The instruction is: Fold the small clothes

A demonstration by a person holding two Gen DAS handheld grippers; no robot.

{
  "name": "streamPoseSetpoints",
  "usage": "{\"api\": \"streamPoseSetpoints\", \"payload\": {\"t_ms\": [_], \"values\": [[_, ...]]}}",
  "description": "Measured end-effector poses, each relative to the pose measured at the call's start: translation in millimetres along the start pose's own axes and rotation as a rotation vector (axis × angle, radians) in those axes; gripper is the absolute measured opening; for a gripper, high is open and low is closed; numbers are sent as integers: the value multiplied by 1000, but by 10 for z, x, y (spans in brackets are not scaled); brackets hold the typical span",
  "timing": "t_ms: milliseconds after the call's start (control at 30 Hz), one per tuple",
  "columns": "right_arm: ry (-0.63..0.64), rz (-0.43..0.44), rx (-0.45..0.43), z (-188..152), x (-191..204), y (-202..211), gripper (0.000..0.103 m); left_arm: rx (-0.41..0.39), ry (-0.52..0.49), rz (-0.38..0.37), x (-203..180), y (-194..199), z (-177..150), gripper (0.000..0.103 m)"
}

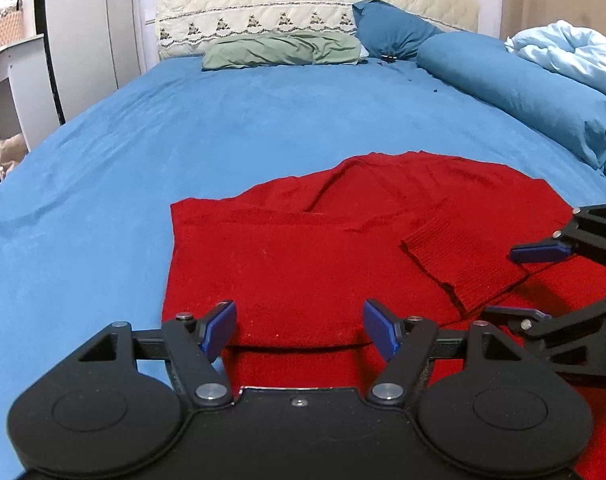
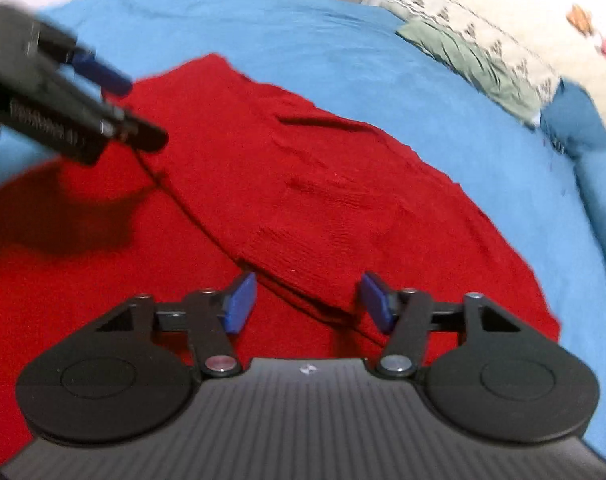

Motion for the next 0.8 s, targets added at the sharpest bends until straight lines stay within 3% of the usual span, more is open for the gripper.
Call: {"api": "streamPoseSetpoints", "payload": {"t_ms": [100,400,500,567,633,800], "values": [[5,-24,3,36,-39,-87,54,-6,13,2,14,21,5,74],[-73,-13,-44,102,-89,-55,47,-6,60,-5,96,-1,19,74],[-23,-15,-63,162,26,-54,47,-4,65,-2,105,-6,21,74],[17,-13,-59,199,110,-113,39,1,66,3,115,-12,15,74],[37,-9,-46,230,151,-195,21,4,69,12,135,-7,1,74],[-101,-93,-64,364,-225,-166,20,15,98,39,279,19,-31,74]]}}
Point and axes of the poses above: each gripper's, at about its wrist camera, not at the fingertips, and y roughly against the way its jaws point, x to its left, z to its top, the point moved 1 cm from there along -y, roughly the way its jaws point, and after that the axes turned 10 degrees about -z, right-handed, at the moved point
